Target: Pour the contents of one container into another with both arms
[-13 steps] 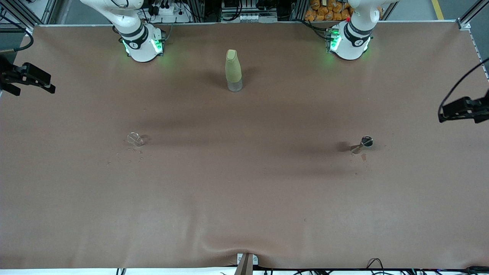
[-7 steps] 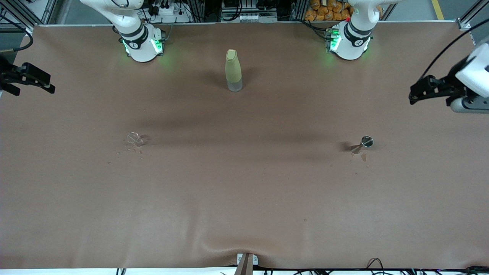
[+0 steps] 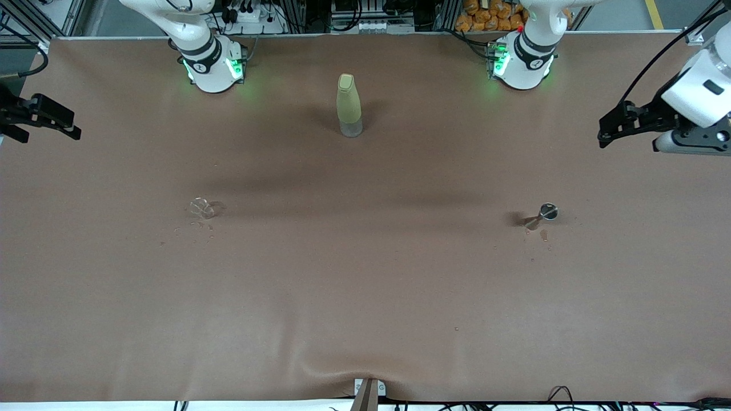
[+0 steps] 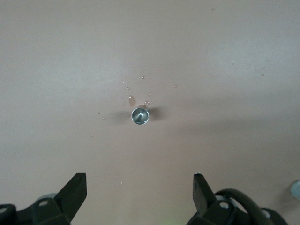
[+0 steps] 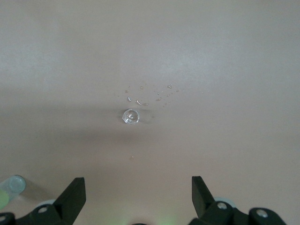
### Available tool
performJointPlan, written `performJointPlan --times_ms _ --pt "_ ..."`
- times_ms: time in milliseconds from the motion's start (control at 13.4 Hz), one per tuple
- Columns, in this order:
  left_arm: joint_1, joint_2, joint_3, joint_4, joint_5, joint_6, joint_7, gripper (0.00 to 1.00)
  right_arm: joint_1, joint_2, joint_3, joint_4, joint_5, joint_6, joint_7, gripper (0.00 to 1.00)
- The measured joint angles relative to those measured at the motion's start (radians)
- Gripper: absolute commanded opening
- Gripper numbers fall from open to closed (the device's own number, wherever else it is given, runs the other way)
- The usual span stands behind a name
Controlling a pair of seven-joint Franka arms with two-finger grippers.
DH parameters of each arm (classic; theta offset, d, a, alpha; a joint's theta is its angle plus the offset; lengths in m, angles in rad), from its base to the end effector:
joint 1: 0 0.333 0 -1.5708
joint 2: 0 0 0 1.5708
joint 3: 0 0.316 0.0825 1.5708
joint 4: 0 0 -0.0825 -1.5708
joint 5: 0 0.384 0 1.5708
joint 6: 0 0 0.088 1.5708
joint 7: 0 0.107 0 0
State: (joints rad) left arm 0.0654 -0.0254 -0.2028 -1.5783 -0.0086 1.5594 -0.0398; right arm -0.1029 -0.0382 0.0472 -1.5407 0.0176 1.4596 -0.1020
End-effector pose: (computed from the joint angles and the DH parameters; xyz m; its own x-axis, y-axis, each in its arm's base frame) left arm 0.5403 -0.0772 0.6336 0.9952 -0.0975 0.0058 -0.0975 -0.9952 0.0037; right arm 0.5305 -0.0270 0.6497 0.9980 0.0482 -0.0411 0.0474 -0.9987 -0.0201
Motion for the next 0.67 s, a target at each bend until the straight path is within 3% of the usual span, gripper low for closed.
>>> performJointPlan --times_ms 223,670 --pt "-0.048 0.0 0.059 -0.002 0.0 0.001 0.0 1.0 0.0 0.0 -0.001 0.002 0.0 -0.003 0.0 1.0" --pt "-0.052 0.0 0.069 -0.003 0.0 0.001 0.001 1.0 0.001 0.0 -0.002 0.002 0.0 -0.009 0.0 1.0"
